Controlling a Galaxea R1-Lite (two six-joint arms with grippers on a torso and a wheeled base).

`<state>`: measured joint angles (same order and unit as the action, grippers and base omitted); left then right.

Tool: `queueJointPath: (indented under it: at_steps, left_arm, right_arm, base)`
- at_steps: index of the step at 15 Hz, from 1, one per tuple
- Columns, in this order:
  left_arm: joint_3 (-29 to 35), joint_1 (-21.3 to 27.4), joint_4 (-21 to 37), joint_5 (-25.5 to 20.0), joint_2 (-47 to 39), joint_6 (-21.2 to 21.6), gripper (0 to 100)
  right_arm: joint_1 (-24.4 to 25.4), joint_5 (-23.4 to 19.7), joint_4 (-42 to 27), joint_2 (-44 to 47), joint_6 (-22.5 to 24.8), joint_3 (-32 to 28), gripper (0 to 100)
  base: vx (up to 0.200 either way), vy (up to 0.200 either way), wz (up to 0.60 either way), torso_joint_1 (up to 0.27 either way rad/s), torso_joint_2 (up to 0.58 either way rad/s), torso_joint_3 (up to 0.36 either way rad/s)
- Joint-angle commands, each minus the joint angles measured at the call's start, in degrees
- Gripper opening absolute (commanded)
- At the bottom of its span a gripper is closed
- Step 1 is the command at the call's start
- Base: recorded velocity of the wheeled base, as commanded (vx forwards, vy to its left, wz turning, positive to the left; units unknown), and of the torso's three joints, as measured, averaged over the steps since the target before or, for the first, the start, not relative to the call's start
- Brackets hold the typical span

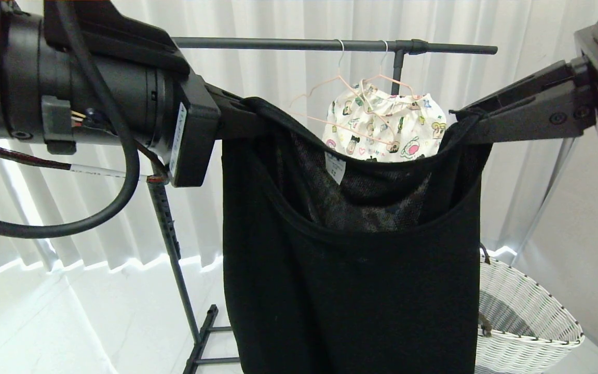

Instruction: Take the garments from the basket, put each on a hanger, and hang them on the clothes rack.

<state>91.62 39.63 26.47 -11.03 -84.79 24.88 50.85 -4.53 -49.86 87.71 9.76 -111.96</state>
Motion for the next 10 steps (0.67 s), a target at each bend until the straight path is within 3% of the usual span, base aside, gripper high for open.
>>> queueJointPath:
  at_steps: [1,3,6,8,9,10]
  left_arm:
    - [-0.1,-0.4,0.0,0.0,-0.3,0.0,0]
    - [-1.6,-2.8,0.0,1.4,-0.4,0.2,0]
    - [-6.6,-6.0,0.0,12.2,0.0,-0.1,0]
    - [-8.7,-6.5,0.1,13.2,1.0,-0.2,0]
    - [-10.2,-8.1,0.2,14.0,2.2,0.0,0]
    - [-13.0,-10.8,1.0,16.9,4.8,0.3,0]
  right_arm:
    - [-0.1,0.1,0.0,-3.1,-0.1,4.4,100]
    - [-0.3,0.1,0.2,-8.0,-0.1,11.1,100]
    - [-3.7,0.1,0.4,-13.6,-0.2,18.4,100]
    - [-10.0,0.6,2.7,-15.9,-0.1,23.3,100]
    - [-13.5,2.2,3.3,-16.9,0.2,25.0,100]
    - [-17.2,6.5,2.5,-17.4,0.3,26.7,100]
  base:
    - [0.0,0.0,0.0,0.0,0.0,0.0]
    - [0.0,0.0,0.0,0.0,0.0,0.0]
    - [0.0,0.0,0.0,0.0,0.0,0.0]
    - [0.0,0.0,0.0,0.0,0.0,0.0]
    - [0.0,0.0,0.0,0.0,0.0,0.0]
    - [0.0,0.0,0.0,0.0,0.0,0.0]
